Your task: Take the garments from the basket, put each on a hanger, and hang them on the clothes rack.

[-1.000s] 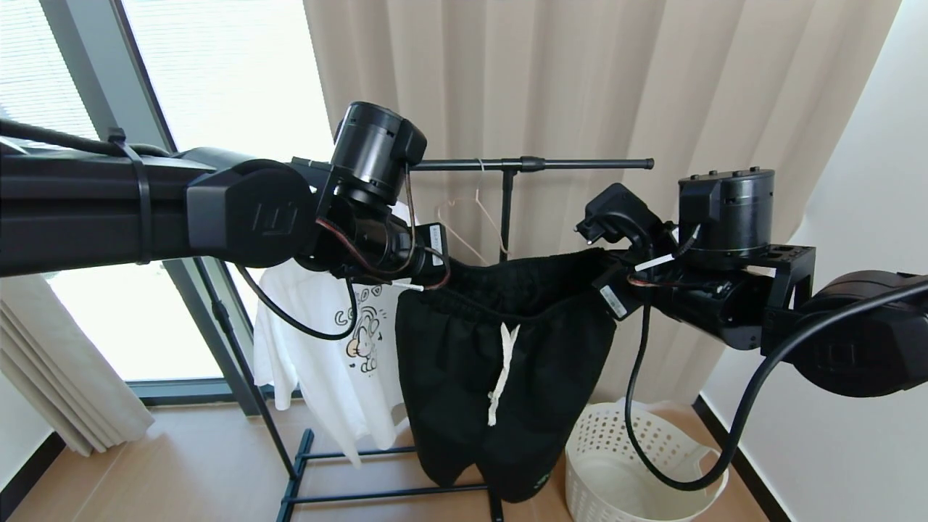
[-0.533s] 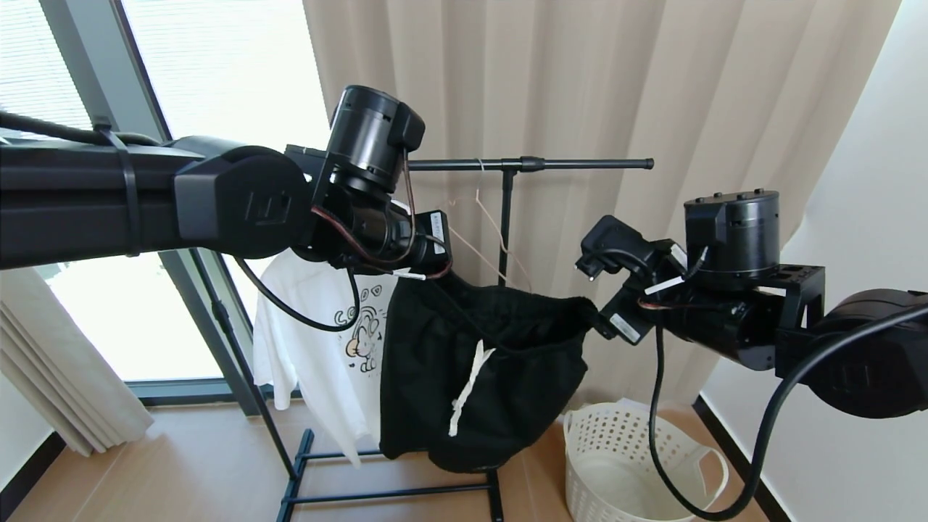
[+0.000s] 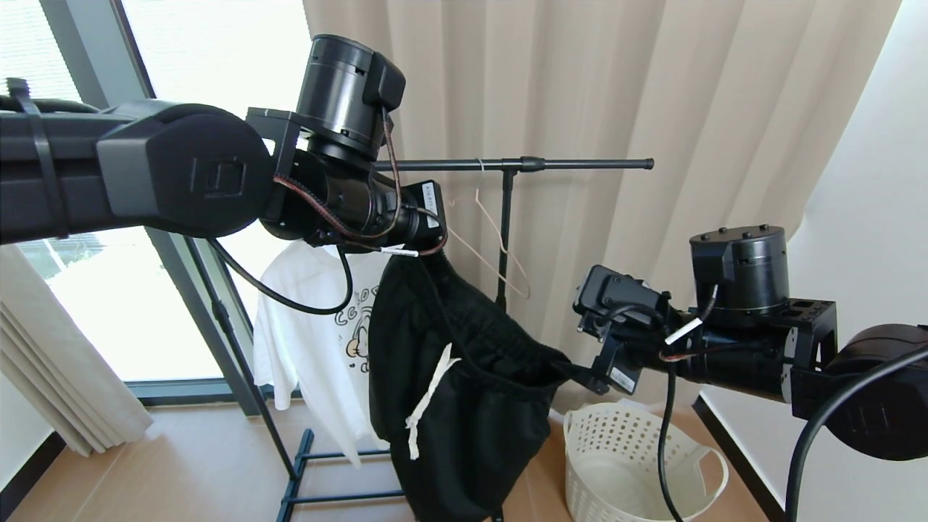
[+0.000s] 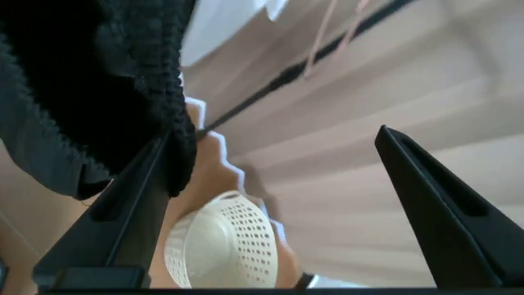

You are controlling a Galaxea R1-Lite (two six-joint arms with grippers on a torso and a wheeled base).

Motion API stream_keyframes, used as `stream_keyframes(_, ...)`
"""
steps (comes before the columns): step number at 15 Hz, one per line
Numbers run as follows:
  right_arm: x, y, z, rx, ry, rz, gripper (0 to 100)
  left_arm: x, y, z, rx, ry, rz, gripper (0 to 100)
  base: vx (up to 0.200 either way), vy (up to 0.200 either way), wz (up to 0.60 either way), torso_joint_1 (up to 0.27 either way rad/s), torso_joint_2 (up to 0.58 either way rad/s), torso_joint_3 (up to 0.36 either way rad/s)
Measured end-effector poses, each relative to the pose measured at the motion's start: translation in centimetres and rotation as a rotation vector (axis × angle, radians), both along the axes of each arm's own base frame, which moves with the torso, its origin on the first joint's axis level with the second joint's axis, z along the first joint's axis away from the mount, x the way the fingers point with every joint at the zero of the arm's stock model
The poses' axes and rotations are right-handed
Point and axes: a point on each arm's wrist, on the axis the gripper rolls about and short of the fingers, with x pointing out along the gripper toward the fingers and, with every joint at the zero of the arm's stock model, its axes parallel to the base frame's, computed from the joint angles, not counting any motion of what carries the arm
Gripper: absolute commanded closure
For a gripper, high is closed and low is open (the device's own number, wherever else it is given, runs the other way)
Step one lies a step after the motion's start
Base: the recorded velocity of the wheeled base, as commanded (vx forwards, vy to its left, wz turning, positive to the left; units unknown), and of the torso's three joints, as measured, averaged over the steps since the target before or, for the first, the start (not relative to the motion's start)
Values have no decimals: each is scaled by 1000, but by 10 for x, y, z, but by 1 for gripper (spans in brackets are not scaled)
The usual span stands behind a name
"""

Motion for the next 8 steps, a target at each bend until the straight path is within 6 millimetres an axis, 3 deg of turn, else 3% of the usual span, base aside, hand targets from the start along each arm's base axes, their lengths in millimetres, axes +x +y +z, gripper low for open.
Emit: stream_keyframes(8,-4,1,-4,200,115,368,0,-4,1,4,-5,-10,-5,100,0,0,0,0,0,0)
